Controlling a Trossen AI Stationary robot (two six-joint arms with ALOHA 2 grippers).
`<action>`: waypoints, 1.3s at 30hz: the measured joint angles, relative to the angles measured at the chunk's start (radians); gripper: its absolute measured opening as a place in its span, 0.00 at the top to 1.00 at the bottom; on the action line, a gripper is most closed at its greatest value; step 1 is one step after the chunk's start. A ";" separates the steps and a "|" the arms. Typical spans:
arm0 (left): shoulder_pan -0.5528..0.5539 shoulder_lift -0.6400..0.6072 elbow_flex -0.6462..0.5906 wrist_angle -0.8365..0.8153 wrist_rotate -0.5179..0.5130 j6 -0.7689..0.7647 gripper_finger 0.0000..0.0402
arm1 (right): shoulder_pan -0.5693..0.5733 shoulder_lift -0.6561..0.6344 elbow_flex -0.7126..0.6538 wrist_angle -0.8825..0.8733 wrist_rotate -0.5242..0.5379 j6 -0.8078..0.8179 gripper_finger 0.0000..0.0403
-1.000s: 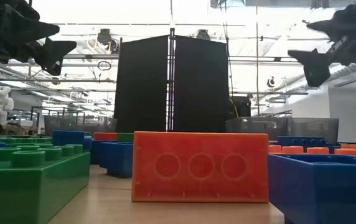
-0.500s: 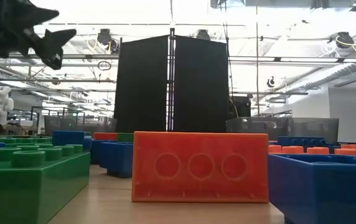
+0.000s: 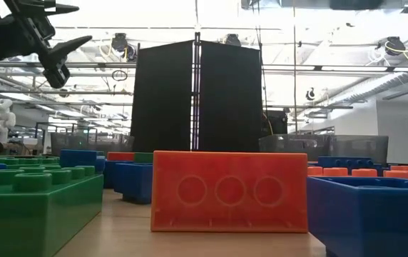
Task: Sort blocks
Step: Put the blue game piece into the right black bin
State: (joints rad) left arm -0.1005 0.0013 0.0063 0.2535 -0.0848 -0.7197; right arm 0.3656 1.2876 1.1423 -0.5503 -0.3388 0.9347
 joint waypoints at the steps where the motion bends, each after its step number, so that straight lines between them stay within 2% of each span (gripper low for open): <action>1: 0.000 0.000 0.000 0.000 -0.003 0.000 0.46 | 0.030 0.026 0.000 -0.051 0.020 0.000 0.29; 6: 0.000 0.000 0.000 -0.006 -0.036 0.002 0.46 | 0.111 0.131 -0.005 -0.463 0.275 0.023 0.29; 9: 0.000 0.000 0.000 -0.034 -0.120 -0.003 0.46 | 0.103 0.166 -0.005 -0.577 0.383 -0.016 0.29; 11: 0.000 0.000 0.000 -0.034 -0.139 -0.006 0.46 | 0.091 0.184 -0.005 -0.557 0.389 -0.110 0.29; 17: 0.000 0.000 0.001 -0.033 -0.163 0.018 0.46 | 0.065 0.250 -0.003 -0.352 0.368 -0.477 0.29; 24: 0.000 0.000 0.001 -0.062 -0.165 0.026 0.46 | -0.020 0.356 -0.003 -0.338 0.370 -0.664 0.29; 34: 0.000 0.001 0.001 -0.088 -0.164 0.021 0.46 | -0.071 0.503 -0.003 -0.248 0.352 -0.742 0.30; 39: 0.000 0.001 0.001 -0.092 -0.164 0.022 0.46 | -0.071 0.527 0.001 -0.249 0.338 -0.715 0.40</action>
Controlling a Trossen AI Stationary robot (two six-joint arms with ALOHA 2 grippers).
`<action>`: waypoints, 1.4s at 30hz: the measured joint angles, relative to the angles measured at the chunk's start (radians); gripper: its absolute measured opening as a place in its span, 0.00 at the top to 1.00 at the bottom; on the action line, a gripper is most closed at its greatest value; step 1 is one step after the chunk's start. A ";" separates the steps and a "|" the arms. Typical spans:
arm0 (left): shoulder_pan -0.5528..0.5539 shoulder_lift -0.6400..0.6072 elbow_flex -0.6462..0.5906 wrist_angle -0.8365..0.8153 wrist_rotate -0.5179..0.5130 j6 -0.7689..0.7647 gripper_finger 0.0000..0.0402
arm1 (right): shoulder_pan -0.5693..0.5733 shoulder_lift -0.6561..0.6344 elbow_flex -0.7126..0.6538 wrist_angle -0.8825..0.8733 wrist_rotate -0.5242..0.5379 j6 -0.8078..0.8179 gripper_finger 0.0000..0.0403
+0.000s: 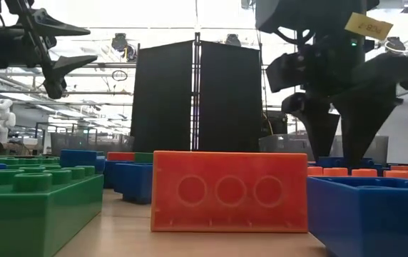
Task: Sort blocks
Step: Put the blue game piece into the right black bin
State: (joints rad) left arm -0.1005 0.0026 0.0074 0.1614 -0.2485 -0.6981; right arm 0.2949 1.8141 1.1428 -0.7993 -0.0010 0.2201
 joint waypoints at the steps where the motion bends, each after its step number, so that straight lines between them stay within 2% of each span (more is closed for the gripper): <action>1: 0.000 0.001 0.000 -0.002 0.000 0.001 0.46 | 0.000 0.001 0.000 0.000 0.002 0.001 0.43; 4: 0.000 0.002 0.000 -0.024 0.000 0.001 0.46 | 0.000 0.002 -0.001 -0.011 0.036 0.006 0.56; 9: 0.000 0.003 0.000 -0.049 0.000 0.000 0.46 | -0.006 0.002 -0.001 -0.037 0.068 0.018 0.83; 15: 0.000 0.003 0.000 -0.048 -0.001 0.000 0.46 | -0.011 0.006 0.019 -0.060 0.069 0.065 0.83; 25: 0.000 0.003 0.000 -0.050 -0.001 -0.001 0.46 | -0.021 -0.083 0.177 -0.119 0.084 0.065 0.83; 26: 0.000 0.003 0.000 -0.050 -0.001 -0.001 0.46 | -0.026 -0.099 0.187 -0.129 0.112 0.076 0.83; 28: 0.000 0.003 0.000 -0.050 -0.002 -0.001 0.46 | -0.047 -0.142 0.202 -0.189 0.237 0.149 0.83; 31: 0.000 0.004 0.000 -0.049 -0.002 -0.001 0.46 | -0.112 -0.216 0.206 -0.319 0.433 0.289 0.83; 34: 0.000 0.003 0.000 -0.048 -0.003 -0.001 0.46 | -0.221 -0.304 0.206 -0.488 0.561 0.482 0.83; 38: 0.000 0.003 0.000 -0.047 -0.004 -0.002 0.46 | -0.430 -0.407 0.176 -0.658 0.589 0.673 0.83; 42: 0.000 0.003 0.000 -0.046 -0.019 -0.003 0.46 | -0.644 -0.492 0.103 -0.650 0.580 0.753 0.83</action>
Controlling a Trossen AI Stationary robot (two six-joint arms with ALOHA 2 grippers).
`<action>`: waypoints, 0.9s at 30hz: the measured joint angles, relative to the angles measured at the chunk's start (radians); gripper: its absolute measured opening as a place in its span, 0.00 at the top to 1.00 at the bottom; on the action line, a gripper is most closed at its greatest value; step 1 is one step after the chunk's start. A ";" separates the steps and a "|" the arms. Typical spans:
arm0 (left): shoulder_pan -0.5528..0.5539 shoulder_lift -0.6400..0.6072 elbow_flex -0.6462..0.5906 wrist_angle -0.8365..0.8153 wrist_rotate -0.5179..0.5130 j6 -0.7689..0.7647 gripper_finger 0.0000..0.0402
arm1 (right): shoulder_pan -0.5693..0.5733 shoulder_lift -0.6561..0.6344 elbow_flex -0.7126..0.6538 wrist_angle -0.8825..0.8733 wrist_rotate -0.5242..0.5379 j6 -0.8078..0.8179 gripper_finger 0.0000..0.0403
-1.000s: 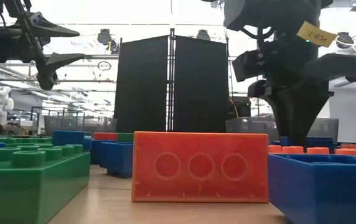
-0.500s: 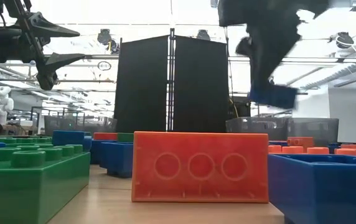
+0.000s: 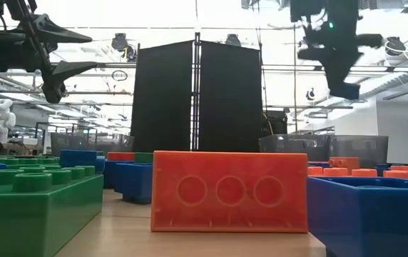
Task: Sort blocks
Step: Put the blue game piece into the right black bin, then put the orange game piece into the middle black bin
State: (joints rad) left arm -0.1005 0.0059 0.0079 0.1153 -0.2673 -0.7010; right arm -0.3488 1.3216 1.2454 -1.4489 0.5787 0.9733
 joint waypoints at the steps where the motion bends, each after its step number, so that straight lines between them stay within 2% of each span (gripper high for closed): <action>1: 0.000 0.000 0.000 0.000 -0.003 0.000 0.46 | -0.048 -0.017 -0.022 0.037 0.000 0.004 0.83; 5: 0.000 0.000 0.000 0.001 -0.007 -0.001 0.46 | -0.205 -0.043 -0.093 0.213 -0.036 -0.085 0.83; 9: 0.000 0.000 0.000 0.002 -0.007 -0.001 0.46 | -0.302 -0.021 -0.145 0.369 -0.057 -0.152 0.83; 16: 0.000 0.000 0.000 0.002 -0.007 0.000 0.46 | -0.412 0.065 -0.169 0.435 -0.061 -0.213 0.82; 23: 0.000 0.000 0.000 0.001 -0.001 0.000 0.46 | -0.425 0.095 -0.169 0.471 -0.113 -0.350 0.47; 27: 0.000 0.000 0.000 0.000 0.014 0.000 0.46 | -0.424 0.087 -0.157 0.489 -0.123 -0.391 0.35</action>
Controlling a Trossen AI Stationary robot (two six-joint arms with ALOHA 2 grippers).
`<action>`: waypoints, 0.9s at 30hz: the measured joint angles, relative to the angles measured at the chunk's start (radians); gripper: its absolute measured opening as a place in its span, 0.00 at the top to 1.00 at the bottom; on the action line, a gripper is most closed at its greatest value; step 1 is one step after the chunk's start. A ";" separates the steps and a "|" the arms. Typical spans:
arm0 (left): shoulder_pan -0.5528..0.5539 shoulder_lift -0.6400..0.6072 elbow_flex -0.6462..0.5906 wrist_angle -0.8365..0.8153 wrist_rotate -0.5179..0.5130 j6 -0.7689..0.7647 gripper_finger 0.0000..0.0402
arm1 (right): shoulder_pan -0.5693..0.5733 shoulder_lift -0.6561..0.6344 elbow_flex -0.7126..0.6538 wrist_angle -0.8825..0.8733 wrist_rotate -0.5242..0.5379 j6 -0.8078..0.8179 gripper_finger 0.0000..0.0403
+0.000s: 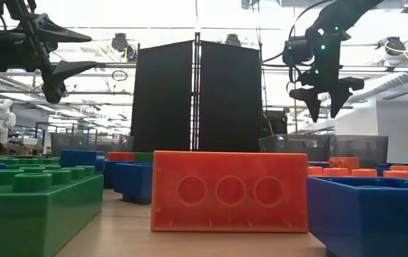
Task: Sort blocks
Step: Put the orange game piece into the middle black bin
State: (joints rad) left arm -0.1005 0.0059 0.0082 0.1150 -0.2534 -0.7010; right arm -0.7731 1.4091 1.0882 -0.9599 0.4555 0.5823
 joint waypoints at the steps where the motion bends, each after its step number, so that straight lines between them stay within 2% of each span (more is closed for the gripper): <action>1: 0.000 0.000 0.000 0.000 0.001 0.000 0.46 | 0.000 -0.001 0.009 0.001 -0.007 -0.003 0.33; 3: 0.000 0.000 0.000 -0.001 0.001 0.000 0.46 | 0.001 -0.001 0.028 0.004 -0.026 -0.021 0.30; 5: 0.000 0.000 0.000 -0.002 0.002 0.000 0.46 | 0.011 -0.004 0.050 0.046 -0.098 -0.077 0.29; 11: 0.000 0.000 0.000 -0.007 0.002 0.008 0.46 | 0.164 -0.009 0.073 0.331 -0.529 -0.160 0.29; 14: 0.000 0.000 0.000 -0.026 -0.003 0.007 0.46 | 0.290 0.025 0.074 0.411 -0.606 -0.238 0.30; 17: 0.000 0.000 0.000 -0.040 -0.004 0.007 0.46 | 0.414 0.069 0.073 0.405 -0.604 -0.434 0.30; 21: 0.000 0.000 0.000 -0.051 -0.007 0.002 0.46 | 0.522 0.132 0.073 0.416 -0.518 -0.620 0.30; 24: 0.000 0.000 0.000 -0.051 -0.010 0.002 0.46 | 0.567 0.182 0.073 0.405 -0.460 -0.648 0.30; 27: 0.000 0.000 0.000 -0.051 -0.010 0.001 0.46 | 0.589 0.237 0.073 0.349 -0.414 -0.585 0.30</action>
State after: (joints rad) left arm -0.1005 0.0063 0.0082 0.0635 -0.2634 -0.7002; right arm -0.1845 1.6465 1.1610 -0.6105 0.0417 -0.0030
